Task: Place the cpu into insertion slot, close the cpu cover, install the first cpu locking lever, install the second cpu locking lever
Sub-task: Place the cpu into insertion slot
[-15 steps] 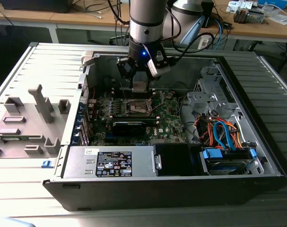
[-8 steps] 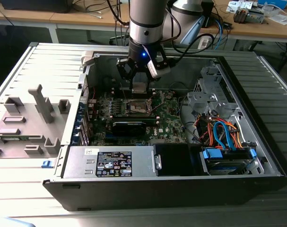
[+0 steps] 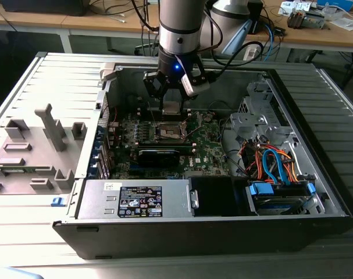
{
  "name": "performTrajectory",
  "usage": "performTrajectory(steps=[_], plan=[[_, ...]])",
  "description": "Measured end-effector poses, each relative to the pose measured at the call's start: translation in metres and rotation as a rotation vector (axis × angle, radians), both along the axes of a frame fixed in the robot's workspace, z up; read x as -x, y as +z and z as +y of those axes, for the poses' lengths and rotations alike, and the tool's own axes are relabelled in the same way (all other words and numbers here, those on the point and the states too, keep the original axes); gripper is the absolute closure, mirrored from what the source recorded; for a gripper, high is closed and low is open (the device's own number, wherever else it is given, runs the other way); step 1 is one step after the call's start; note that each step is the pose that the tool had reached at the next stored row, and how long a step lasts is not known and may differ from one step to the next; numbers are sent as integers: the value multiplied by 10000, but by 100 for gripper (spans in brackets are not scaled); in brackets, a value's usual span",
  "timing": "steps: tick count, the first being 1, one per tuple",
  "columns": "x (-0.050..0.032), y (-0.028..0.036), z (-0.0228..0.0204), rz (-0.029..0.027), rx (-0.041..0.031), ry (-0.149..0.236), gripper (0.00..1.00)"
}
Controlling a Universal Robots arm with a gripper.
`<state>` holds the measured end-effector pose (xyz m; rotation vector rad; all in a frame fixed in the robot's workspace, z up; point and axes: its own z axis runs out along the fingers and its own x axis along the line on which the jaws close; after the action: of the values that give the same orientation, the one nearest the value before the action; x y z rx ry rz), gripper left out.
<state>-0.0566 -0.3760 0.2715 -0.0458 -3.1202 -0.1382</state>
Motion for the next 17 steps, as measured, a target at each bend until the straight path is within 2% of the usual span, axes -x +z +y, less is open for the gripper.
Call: performTrajectory(steps=[10, 17], plan=[[0, -10, -4, 0, 3, -344, 45], [0, -10, -4, 0, 1, -740, 45]])
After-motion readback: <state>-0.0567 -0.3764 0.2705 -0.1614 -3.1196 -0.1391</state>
